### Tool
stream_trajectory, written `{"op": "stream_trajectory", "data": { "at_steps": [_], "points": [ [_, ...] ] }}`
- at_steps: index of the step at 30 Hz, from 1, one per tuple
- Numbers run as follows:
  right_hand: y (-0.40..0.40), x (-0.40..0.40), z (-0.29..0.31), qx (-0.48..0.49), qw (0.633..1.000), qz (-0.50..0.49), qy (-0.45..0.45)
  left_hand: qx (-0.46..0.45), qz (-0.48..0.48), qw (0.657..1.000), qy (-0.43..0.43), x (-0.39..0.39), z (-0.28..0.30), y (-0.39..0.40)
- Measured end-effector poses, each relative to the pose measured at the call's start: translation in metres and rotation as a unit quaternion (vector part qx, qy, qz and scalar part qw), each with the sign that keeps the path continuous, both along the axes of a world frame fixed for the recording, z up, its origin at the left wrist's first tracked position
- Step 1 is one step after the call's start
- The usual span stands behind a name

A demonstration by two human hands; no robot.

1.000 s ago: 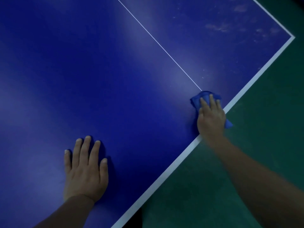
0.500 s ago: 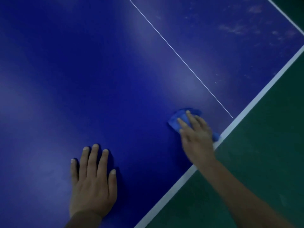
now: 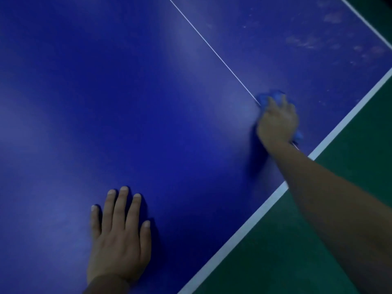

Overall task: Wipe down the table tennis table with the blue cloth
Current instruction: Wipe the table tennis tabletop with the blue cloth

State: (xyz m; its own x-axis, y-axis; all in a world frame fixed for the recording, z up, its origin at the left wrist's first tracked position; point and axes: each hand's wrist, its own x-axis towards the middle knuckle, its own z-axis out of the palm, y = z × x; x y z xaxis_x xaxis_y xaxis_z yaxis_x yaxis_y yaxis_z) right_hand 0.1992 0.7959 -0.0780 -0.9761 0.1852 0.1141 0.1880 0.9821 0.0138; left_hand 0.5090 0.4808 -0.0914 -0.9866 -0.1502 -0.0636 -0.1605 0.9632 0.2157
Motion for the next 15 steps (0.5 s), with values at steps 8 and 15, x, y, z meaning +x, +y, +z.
{"op": "stream_trajectory", "data": {
  "at_steps": [8,15],
  "points": [
    [-0.08,0.097,-0.011,-0.035,0.985,0.169,-0.006,0.006,0.004,1.0,-0.029,-0.001,0.006,0.002],
    [0.011,0.103,-0.001,-0.147,0.931,0.331,-0.039,0.004,0.007,1.0,-0.027,-0.001,0.005,0.003]
  ]
}}
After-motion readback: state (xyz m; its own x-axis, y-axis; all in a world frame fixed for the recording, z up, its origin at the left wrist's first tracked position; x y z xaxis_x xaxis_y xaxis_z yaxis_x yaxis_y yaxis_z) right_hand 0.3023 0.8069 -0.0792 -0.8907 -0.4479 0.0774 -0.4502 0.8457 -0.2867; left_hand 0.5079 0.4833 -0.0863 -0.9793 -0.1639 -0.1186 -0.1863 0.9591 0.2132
